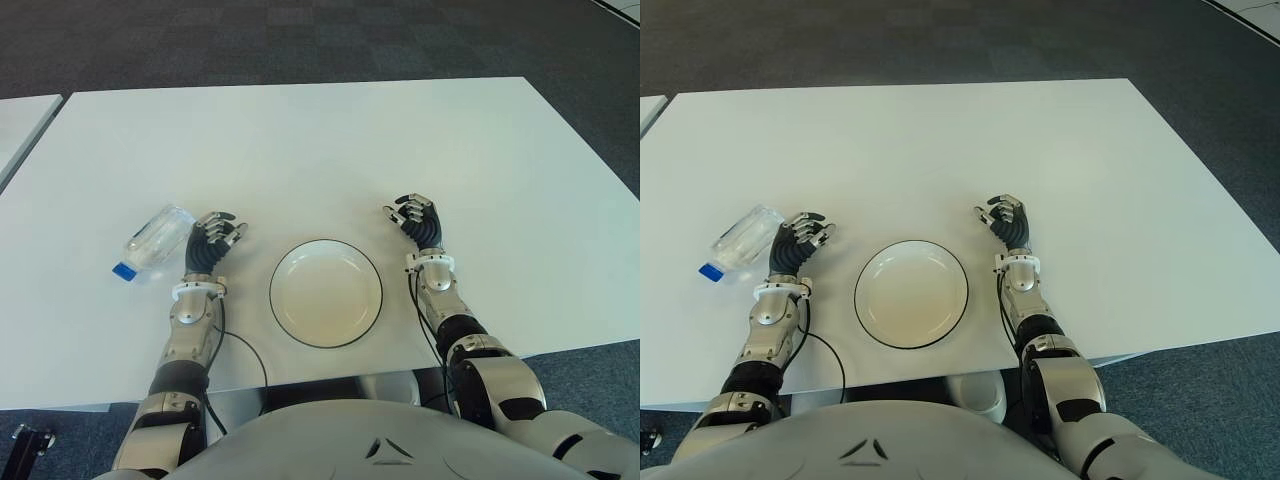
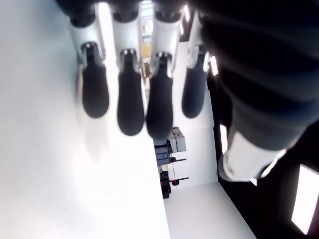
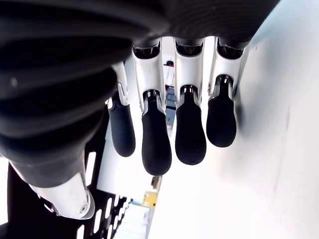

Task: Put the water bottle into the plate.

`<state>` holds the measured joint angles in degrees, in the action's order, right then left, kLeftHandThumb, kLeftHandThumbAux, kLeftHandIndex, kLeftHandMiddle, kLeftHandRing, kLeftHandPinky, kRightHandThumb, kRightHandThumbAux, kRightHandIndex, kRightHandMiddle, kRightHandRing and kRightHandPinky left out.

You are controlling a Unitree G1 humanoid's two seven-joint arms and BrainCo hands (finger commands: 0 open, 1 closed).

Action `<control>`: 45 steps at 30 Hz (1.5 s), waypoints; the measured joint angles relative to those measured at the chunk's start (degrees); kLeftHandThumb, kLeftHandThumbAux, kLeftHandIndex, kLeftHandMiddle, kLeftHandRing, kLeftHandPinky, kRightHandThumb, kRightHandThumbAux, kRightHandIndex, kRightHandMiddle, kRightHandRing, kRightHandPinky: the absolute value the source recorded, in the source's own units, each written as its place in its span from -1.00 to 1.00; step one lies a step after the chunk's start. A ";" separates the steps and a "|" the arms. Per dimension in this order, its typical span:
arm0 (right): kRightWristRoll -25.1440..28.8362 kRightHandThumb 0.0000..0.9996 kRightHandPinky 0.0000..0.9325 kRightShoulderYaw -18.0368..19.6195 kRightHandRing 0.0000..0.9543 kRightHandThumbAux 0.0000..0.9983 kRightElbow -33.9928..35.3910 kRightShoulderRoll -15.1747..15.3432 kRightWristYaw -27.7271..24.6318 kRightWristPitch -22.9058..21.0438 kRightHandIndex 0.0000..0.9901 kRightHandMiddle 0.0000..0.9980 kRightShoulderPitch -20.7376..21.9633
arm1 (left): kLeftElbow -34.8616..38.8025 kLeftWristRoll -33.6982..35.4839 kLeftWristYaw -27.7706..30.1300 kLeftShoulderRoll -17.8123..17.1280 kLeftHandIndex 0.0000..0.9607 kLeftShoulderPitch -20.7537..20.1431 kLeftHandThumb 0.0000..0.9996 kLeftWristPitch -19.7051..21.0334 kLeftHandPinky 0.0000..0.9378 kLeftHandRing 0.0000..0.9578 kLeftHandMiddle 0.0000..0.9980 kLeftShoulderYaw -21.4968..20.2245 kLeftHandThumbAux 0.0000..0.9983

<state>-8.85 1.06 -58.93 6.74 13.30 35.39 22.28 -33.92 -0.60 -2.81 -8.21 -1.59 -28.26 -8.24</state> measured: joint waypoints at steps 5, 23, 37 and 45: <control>0.02 0.42 0.43 0.03 0.42 0.46 0.00 -0.03 -0.39 0.07 -0.12 0.35 0.00 | -0.02 0.08 0.21 0.00 -0.10 0.01 0.41 -0.11 0.23 0.24 0.21 -0.03 0.44; -0.07 0.42 0.47 0.00 0.44 0.46 -0.06 -0.21 0.05 0.28 -0.12 0.36 0.00 | 1.73 -4.45 -9.75 1.17 -0.10 1.14 0.41 -4.77 0.31 0.31 0.30 -0.76 0.44; -0.03 0.42 0.45 0.01 0.43 0.46 -0.15 -0.21 0.02 0.53 -0.12 0.35 0.02 | 10.89 -35.27 -40.68 0.87 -0.10 3.61 0.41 -3.84 0.37 0.36 0.30 1.55 0.44; -0.05 0.42 0.43 0.00 0.42 0.46 -0.44 -0.22 0.28 0.67 -0.12 0.34 0.07 | 19.44 -48.81 -48.21 -0.48 -0.15 6.74 0.38 12.03 -0.38 -0.39 -0.40 4.25 0.44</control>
<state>-8.90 1.06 -59.36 6.51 13.58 36.07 22.35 -14.48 -49.40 -51.02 -8.68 5.15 -16.23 -3.99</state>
